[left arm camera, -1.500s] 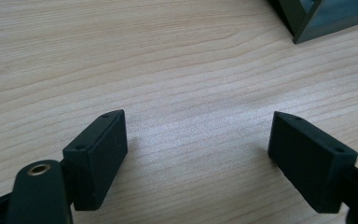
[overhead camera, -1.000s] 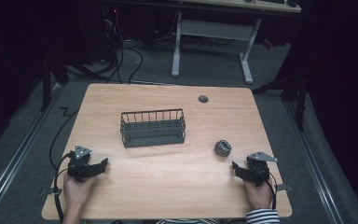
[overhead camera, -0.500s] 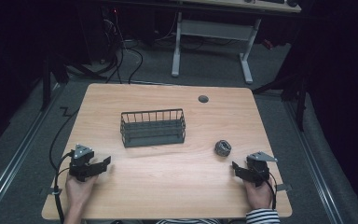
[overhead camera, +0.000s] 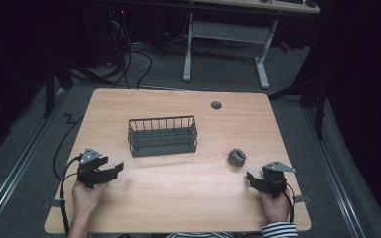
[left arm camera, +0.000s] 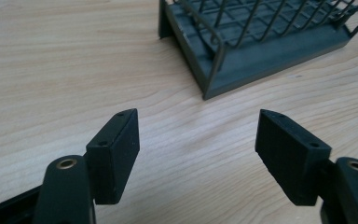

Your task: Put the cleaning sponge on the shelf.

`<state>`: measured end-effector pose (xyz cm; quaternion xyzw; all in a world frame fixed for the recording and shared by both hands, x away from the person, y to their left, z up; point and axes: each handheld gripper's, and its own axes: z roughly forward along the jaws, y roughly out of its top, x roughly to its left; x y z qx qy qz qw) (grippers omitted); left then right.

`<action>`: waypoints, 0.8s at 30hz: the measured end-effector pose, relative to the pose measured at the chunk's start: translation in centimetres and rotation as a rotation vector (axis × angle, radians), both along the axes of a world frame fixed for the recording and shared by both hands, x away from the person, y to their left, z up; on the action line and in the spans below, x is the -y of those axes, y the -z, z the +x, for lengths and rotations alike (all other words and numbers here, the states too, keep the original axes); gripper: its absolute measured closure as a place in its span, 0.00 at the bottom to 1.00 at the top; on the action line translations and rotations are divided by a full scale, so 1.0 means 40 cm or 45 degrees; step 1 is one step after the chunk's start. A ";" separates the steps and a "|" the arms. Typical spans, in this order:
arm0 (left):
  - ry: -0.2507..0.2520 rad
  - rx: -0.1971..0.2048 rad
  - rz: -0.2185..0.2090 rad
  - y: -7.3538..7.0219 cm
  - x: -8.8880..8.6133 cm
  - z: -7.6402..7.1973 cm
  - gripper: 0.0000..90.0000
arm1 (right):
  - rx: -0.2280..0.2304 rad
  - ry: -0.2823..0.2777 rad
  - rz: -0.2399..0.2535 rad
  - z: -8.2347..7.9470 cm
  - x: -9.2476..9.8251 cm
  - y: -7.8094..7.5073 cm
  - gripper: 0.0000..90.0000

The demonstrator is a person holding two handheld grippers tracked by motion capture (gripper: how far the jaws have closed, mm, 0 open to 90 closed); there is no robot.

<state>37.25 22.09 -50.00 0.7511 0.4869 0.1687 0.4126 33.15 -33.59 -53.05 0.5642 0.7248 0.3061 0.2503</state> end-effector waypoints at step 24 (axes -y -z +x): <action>0.101 0.021 -0.041 -0.143 0.091 0.070 0.34 | -0.003 -0.016 0.000 -0.001 -0.003 0.000 0.35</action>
